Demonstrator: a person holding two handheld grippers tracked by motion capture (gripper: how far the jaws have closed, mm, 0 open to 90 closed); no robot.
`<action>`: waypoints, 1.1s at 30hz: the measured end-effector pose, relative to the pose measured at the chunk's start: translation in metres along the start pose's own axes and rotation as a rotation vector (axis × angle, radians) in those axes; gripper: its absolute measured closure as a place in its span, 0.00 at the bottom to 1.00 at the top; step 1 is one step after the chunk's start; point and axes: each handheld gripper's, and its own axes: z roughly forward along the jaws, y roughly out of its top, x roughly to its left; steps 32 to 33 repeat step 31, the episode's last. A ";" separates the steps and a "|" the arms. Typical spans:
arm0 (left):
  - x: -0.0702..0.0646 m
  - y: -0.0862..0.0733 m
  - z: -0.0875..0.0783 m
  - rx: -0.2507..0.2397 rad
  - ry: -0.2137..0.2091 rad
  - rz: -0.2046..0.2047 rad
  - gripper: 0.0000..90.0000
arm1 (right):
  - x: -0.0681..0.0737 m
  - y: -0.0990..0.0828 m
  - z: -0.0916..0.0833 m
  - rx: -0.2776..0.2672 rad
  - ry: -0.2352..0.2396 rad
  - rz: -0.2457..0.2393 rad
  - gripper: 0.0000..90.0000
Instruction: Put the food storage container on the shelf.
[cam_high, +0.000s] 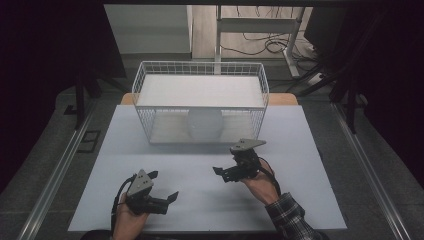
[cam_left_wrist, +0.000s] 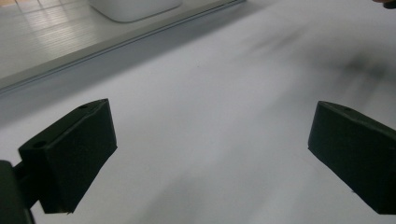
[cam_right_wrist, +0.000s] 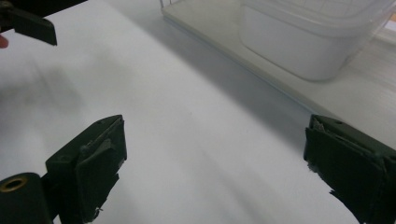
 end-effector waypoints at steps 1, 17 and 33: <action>0.000 0.000 -0.001 -0.001 0.001 -0.002 0.01 | 0.000 -0.002 -0.003 -0.002 0.000 0.003 0.06; 0.006 -0.009 -0.013 0.027 0.022 -0.006 0.01 | 0.006 -0.049 -0.050 -0.010 -0.054 0.010 0.04; 0.009 -0.012 -0.012 0.033 -0.003 -0.022 0.01 | -0.001 -0.093 -0.063 0.090 -0.124 0.030 0.00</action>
